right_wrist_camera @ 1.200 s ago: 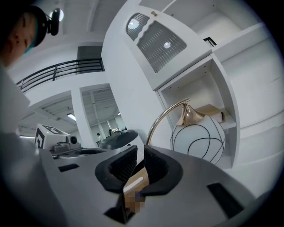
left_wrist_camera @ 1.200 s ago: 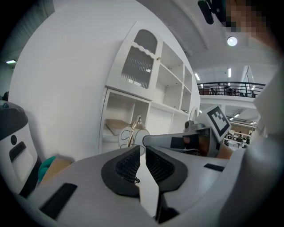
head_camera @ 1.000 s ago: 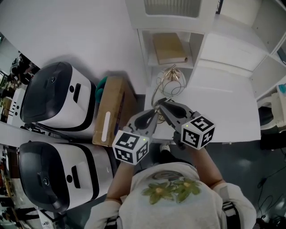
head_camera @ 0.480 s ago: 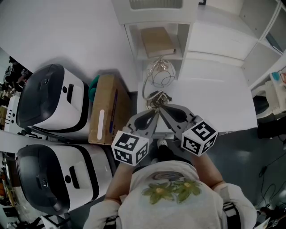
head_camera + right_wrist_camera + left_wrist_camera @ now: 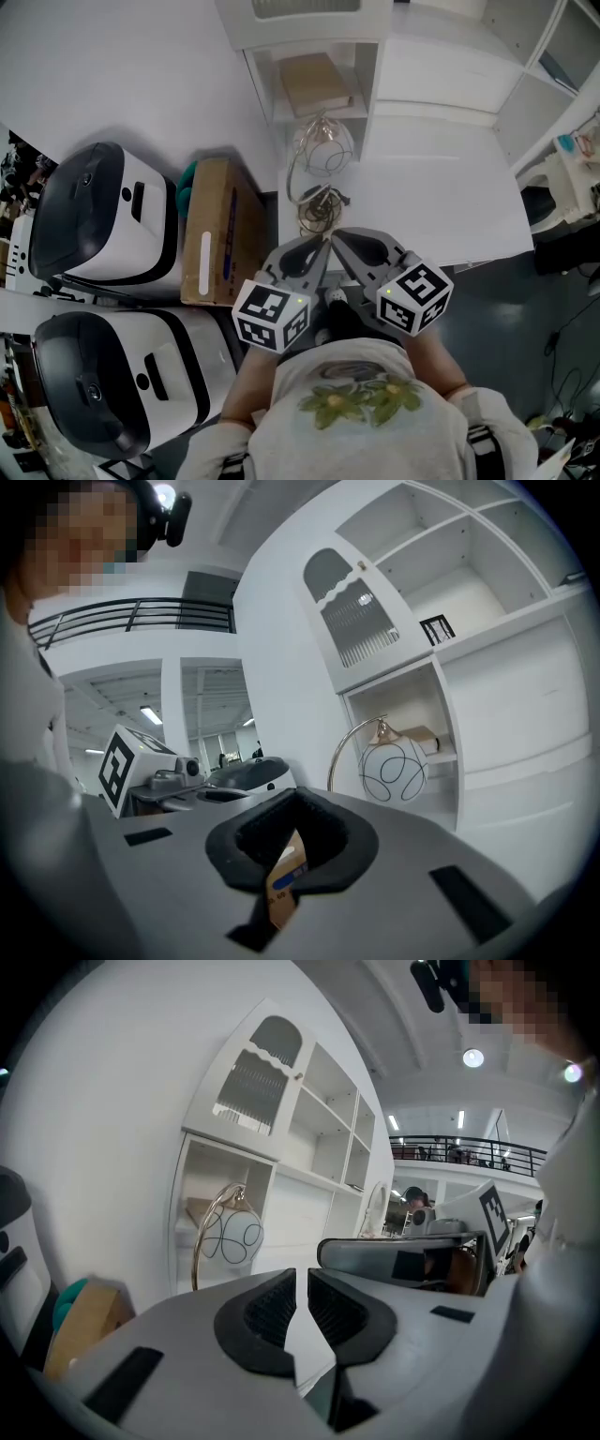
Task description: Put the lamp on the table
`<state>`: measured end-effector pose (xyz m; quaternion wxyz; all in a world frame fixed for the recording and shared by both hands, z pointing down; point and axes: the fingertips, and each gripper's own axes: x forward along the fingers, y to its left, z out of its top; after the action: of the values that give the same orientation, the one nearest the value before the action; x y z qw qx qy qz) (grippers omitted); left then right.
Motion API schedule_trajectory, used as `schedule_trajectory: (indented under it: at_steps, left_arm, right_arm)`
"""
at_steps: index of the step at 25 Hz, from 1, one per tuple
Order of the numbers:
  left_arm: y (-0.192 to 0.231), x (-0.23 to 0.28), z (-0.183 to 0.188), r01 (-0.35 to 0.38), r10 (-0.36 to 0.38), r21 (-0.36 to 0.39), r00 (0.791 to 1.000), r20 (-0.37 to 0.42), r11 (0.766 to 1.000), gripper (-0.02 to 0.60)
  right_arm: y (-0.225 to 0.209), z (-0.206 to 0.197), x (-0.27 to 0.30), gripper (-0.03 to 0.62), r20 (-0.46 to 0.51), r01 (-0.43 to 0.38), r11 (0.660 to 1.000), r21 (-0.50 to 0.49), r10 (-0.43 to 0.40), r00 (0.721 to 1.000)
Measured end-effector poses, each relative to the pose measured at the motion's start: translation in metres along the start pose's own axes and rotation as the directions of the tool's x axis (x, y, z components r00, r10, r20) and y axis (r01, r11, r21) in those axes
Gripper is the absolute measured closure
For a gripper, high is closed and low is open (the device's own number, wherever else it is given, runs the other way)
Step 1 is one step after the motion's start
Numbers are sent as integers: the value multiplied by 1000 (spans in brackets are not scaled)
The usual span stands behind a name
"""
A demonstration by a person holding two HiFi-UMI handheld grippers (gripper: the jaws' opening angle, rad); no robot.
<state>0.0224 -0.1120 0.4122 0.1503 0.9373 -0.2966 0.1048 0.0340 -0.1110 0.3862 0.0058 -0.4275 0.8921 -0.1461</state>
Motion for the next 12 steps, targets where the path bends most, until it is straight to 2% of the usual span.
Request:
schedule_trajectory:
  at_steps: [3, 12]
  left_arm:
    - [-3, 1, -5, 9, -9, -6, 1000, -7, 1000, 520]
    - [-12, 4, -22, 34, -35, -22, 999, -34, 999, 520]
  right_arm:
    - [-1, -5, -5, 563, -5, 8, 999, 40, -8, 1000]
    - [-7, -25, -19, 563, -50, 75, 996, 55, -72, 996]
